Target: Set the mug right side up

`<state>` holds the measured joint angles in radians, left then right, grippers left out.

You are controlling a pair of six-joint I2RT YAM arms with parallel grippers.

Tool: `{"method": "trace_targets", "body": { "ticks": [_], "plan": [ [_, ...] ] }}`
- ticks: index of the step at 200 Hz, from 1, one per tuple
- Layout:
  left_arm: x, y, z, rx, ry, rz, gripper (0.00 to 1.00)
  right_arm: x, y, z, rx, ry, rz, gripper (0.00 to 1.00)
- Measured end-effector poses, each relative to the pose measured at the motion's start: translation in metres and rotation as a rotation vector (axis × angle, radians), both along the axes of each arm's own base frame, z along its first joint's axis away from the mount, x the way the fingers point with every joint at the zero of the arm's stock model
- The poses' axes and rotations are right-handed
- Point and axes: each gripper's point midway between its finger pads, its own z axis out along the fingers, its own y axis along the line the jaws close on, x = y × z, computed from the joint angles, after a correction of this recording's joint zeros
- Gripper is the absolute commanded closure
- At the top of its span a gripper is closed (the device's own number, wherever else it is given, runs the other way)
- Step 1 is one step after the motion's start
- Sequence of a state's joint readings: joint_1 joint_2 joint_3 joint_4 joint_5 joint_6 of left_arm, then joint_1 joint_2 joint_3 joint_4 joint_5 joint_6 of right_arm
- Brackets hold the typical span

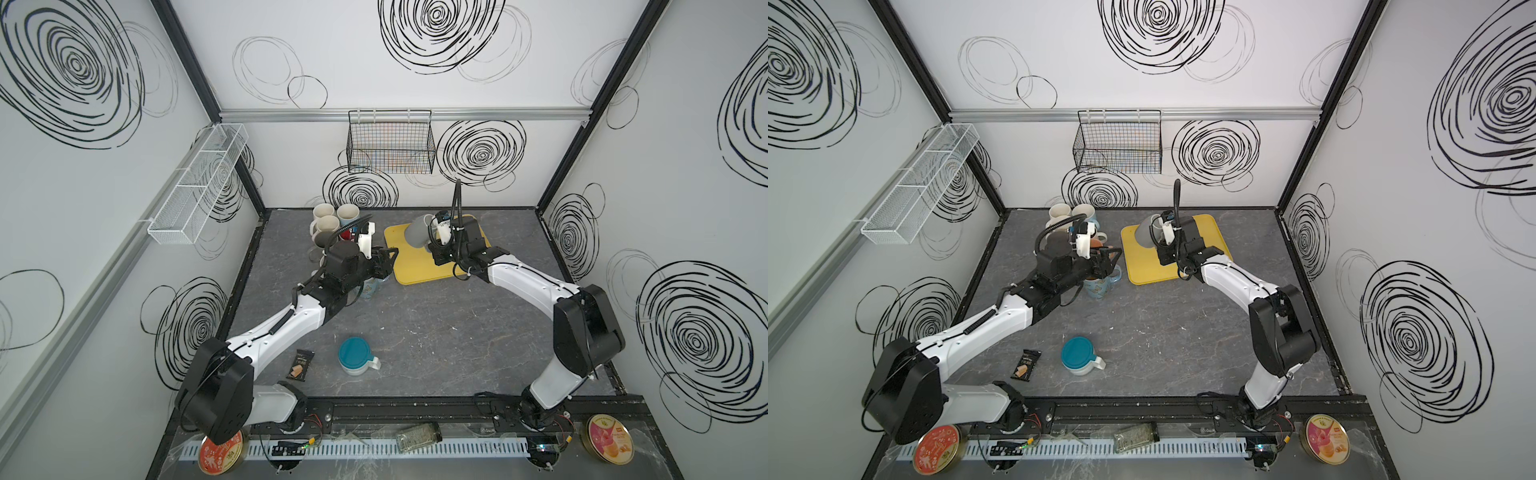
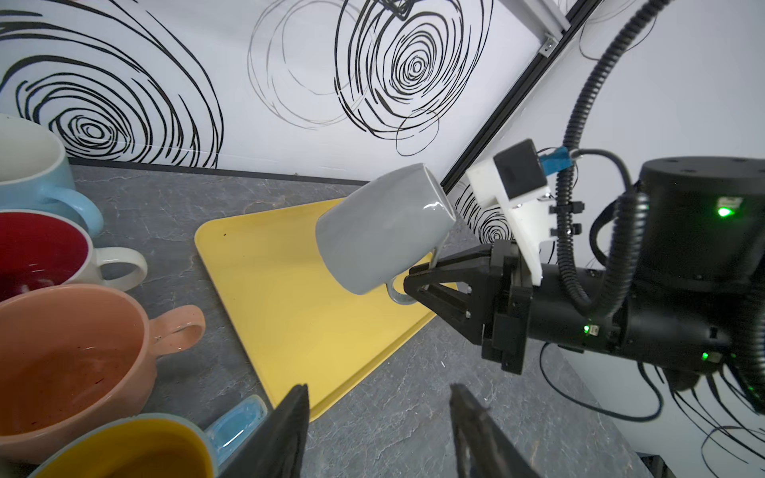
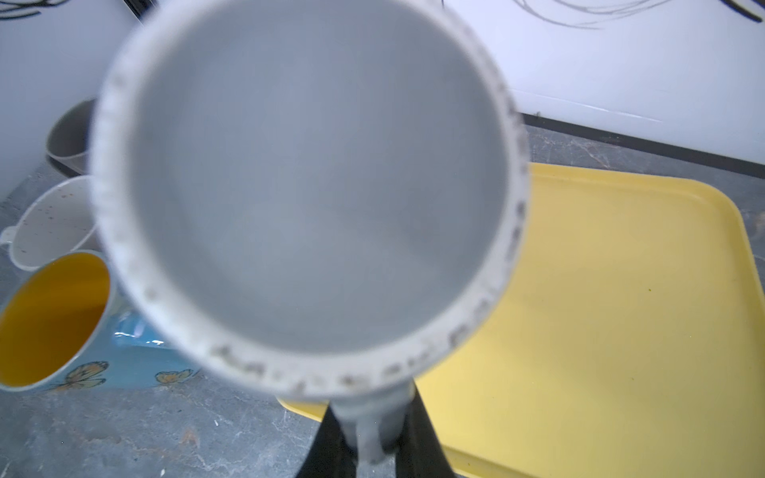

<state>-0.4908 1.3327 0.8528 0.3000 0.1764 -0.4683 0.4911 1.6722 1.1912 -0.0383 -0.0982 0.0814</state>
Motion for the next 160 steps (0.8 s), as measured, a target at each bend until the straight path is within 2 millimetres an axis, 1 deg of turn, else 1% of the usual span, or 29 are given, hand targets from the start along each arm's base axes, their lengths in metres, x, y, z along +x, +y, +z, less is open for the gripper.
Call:
{"method": "trace_targets", "body": {
  "ticks": [33, 51, 68, 96, 117, 139, 160],
  "plan": [
    [0.002, -0.004, 0.016, -0.079, -0.039, -0.021, 0.38, -0.007, 0.002, 0.019, 0.089, -0.046, 0.019, 1.0],
    [0.0, -0.008, 0.027, -0.133, -0.069, -0.041, 0.34, -0.012, 0.005, 0.036, 0.147, -0.076, 0.041, 1.0],
    [-0.002, -0.01, 0.035, -0.182, -0.094, -0.055, 0.31, -0.017, 0.01, 0.059, 0.217, -0.113, 0.07, 1.0],
    [-0.005, -0.011, 0.038, -0.228, -0.112, -0.067, 0.29, -0.025, 0.022, 0.1, 0.361, -0.173, 0.134, 1.0],
    [-0.006, -0.012, 0.043, -0.258, -0.128, -0.074, 0.29, -0.034, 0.033, 0.124, 0.453, -0.199, 0.2, 1.0],
    [-0.006, -0.014, 0.052, -0.293, -0.151, -0.085, 0.3, -0.043, 0.042, 0.139, 0.522, -0.203, 0.262, 1.0],
    [-0.003, -0.016, 0.052, -0.309, -0.151, -0.087, 0.31, -0.054, 0.053, 0.149, 0.566, -0.205, 0.324, 1.0]
  ]
}}
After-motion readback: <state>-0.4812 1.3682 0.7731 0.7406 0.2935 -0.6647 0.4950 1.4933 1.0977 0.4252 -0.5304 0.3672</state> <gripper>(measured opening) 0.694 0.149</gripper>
